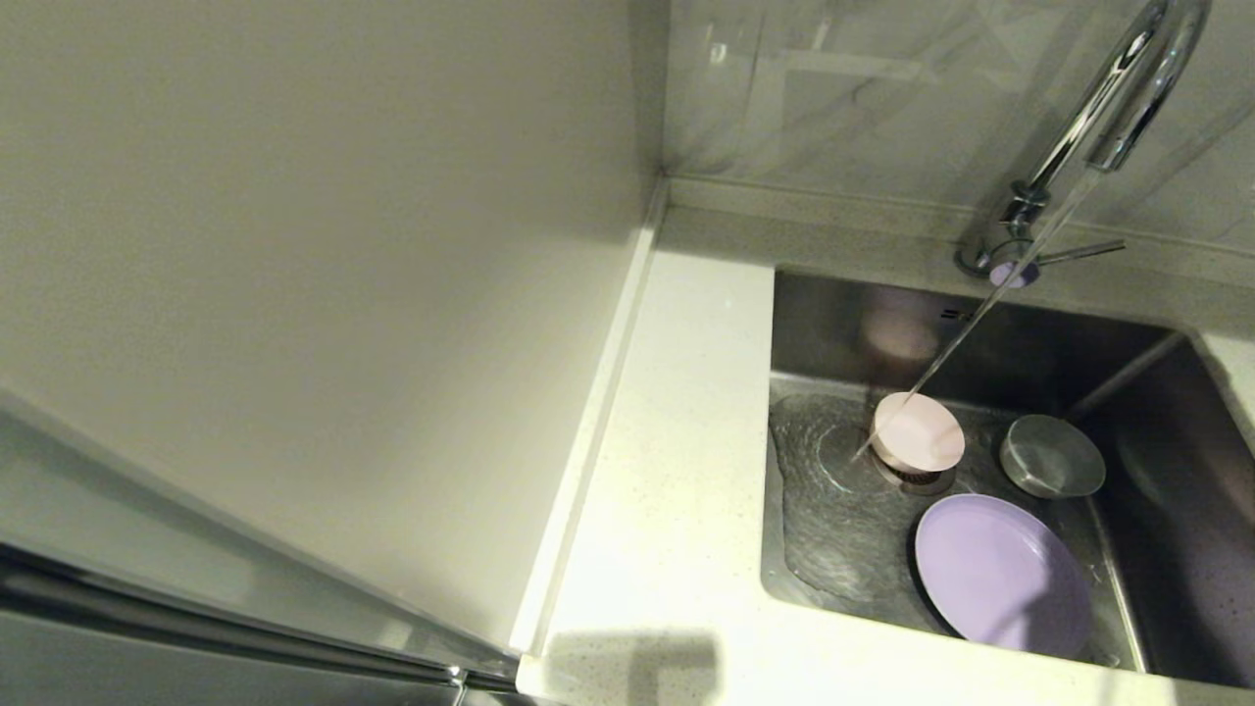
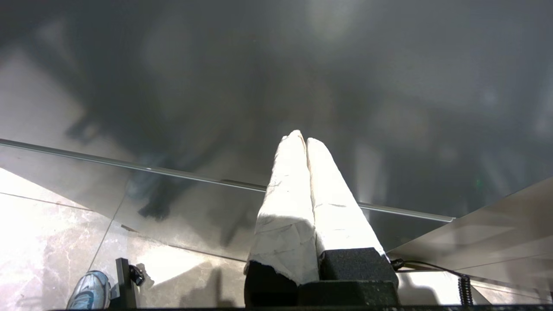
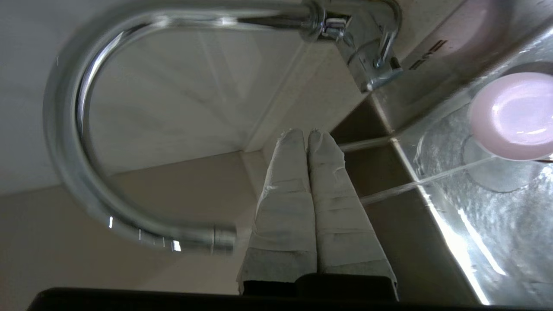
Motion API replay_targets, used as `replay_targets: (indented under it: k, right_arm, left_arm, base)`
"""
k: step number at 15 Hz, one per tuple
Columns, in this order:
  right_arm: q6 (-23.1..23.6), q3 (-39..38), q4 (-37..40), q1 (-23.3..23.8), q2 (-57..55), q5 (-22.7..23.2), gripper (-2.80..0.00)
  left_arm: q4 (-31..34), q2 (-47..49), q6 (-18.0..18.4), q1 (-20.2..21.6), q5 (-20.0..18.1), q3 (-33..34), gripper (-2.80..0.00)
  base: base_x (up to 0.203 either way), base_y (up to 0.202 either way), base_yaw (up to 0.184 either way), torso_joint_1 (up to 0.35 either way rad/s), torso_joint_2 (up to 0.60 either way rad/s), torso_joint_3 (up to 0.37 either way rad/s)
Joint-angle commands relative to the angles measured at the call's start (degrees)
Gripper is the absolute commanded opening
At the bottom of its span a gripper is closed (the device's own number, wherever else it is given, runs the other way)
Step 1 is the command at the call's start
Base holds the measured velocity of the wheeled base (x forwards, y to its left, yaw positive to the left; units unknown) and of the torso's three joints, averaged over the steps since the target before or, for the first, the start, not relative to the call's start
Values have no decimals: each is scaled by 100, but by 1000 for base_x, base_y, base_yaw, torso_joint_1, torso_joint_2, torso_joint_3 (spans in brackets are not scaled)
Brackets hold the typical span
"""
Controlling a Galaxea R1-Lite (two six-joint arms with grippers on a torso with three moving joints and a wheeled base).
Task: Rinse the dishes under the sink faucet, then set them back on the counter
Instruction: Turn off the faucet
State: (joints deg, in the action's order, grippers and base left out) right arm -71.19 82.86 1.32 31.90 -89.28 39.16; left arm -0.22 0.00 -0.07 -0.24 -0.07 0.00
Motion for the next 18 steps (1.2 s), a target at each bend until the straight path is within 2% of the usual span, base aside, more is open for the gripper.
replay_targets:
  k: [1, 3, 6, 8, 11, 13, 15, 18]
  right_arm:
    - [-216, 135, -254, 241, -718, 379, -280]
    - [-387, 120, -457, 392, -1015, 966, -280]
    - [-344, 82, -492, 413, -1225, 1122, -280]
    - [-55, 71, -493, 404, -1283, 1340, -280]
    - [604, 13, -501, 396, -1365, 1420, -280]
    - [1140, -134, -535, 395, -1408, 1841, -280]
    - [1294, -373, -1160, 402, -1495, 2141, -280]
    - [1292, -1004, -2546, 401, -1527, 2463, -280]
  left_arm:
    - [-4, 0, -1, -1, -1, 18, -280]
    - [-4, 0, -1, 6, -1, 18, -280]
    - [-4, 0, -1, 4, -1, 18, -280]
    - [-4, 0, -1, -2, -1, 17, -280]
    - [-4, 0, -1, 2, -1, 17, -280]
    - [-12, 0, -1, -2, -1, 18, -280]
    - [-4, 0, -1, 0, -1, 18, -280]
    - [-4, 0, -1, 0, -1, 18, -280]
  base:
    - [0, 0, 0, 0, 0, 0]
    - [0, 0, 0, 0, 0, 0]
    - [0, 0, 0, 0, 0, 0]
    - [0, 0, 0, 0, 0, 0]
    - [0, 0, 0, 0, 0, 0]
    - [0, 0, 0, 0, 0, 0]
    - [0, 0, 0, 0, 0, 0]
    - [0, 0, 0, 0, 0, 0]
